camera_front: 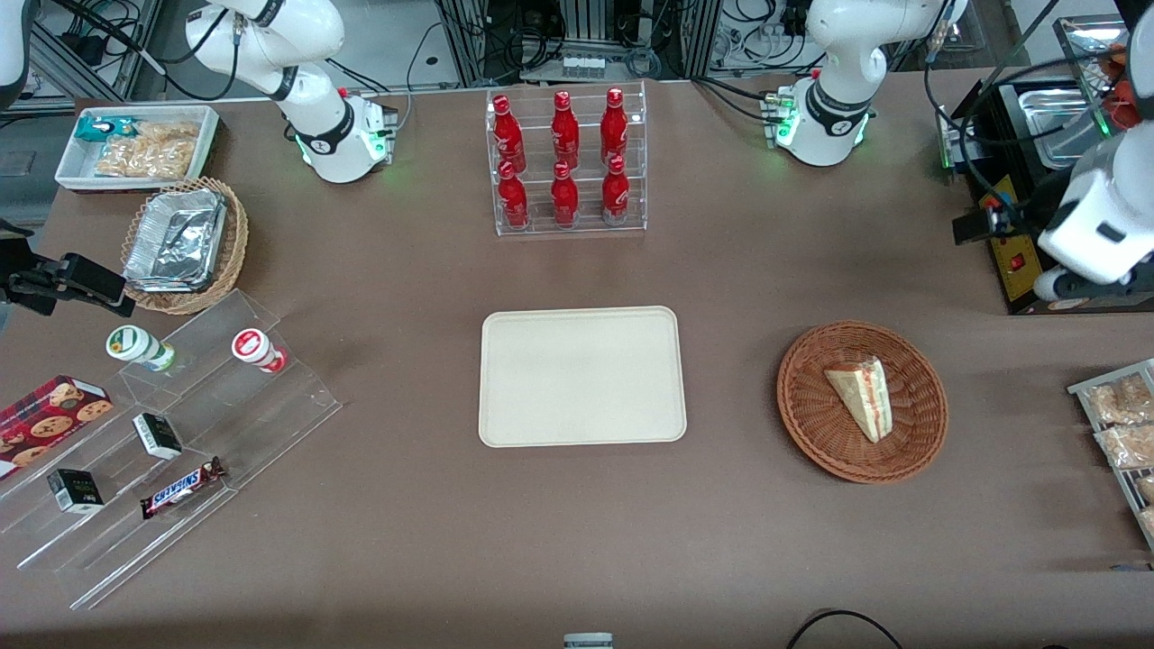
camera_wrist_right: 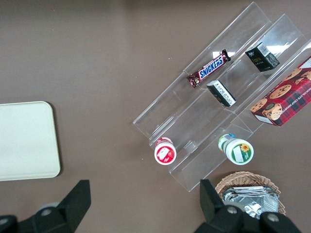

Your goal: Place sandwich from basket to tray

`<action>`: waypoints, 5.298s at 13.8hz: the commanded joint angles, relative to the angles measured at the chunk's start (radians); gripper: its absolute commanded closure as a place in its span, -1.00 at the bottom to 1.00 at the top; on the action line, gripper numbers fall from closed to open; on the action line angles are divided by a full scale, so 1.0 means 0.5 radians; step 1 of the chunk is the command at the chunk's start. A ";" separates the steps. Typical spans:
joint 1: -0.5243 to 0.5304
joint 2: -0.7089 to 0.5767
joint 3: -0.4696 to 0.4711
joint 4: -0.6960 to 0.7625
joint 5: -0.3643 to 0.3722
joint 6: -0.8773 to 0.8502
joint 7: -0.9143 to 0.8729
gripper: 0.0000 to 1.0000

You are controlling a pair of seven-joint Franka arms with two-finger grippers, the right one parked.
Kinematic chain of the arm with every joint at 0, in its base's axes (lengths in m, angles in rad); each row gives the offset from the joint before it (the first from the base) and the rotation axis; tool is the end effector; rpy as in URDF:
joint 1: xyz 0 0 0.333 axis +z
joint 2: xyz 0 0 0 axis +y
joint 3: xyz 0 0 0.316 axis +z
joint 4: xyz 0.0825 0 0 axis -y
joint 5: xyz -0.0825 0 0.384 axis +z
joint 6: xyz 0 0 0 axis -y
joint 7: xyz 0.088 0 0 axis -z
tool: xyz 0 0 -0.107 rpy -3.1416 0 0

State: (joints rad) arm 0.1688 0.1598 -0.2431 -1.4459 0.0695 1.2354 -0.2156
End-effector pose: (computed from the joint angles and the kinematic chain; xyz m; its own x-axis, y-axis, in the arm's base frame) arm 0.5605 -0.0218 0.5717 0.9263 0.1572 -0.3425 0.1278 -0.9860 -0.1069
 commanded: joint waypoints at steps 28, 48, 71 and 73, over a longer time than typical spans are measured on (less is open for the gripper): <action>-0.009 0.454 -0.011 -1.042 0.030 1.969 -0.913 0.68; -1.549 1.361 -0.002 0.354 0.162 1.459 -1.692 0.61; -1.427 1.016 0.158 0.453 0.159 1.175 -1.695 -0.99; -1.237 0.810 0.155 0.349 0.119 1.015 -1.500 -0.99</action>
State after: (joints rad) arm -0.5310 0.6802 -0.1622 -1.1949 0.1380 1.8005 -1.0412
